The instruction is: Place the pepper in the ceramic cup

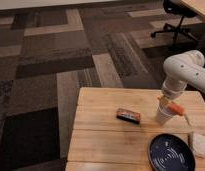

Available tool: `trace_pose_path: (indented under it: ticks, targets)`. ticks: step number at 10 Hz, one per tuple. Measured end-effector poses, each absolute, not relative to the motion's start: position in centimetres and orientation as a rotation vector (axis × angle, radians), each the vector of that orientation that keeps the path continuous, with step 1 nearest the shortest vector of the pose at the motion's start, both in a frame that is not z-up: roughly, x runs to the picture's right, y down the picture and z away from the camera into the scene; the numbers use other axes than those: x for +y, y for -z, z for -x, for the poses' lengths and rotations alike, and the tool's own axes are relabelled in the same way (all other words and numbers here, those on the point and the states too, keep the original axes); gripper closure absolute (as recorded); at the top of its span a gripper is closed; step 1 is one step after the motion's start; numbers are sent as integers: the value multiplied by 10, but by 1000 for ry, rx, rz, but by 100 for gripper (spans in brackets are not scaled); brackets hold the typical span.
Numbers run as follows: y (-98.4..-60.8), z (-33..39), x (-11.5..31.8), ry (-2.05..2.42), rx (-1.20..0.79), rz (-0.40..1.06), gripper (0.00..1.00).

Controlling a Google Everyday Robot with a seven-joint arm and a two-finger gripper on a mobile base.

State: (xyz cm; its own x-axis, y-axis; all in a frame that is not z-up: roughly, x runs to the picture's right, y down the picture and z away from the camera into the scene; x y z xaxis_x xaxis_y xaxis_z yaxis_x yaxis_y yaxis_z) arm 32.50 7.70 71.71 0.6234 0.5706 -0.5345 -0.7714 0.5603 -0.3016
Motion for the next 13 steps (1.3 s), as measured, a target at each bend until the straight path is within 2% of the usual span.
trace_pose_path:
  ticks: [3,4,5,6,7,8,9,13]
  targets:
    - [-720,-323,75,-809,399,556,99]
    - [-720,-321,74,-797,399,560,86]
    - [-720,-318,72,-790,399,561,78]
    - [-717,-311,64,-757,400,556,56]
    - [-715,-309,61,-744,401,549,46]
    - [-712,-305,55,-729,400,538,30]
    - [-709,-304,54,-724,401,532,20]
    - [-700,-304,52,-737,395,508,20]
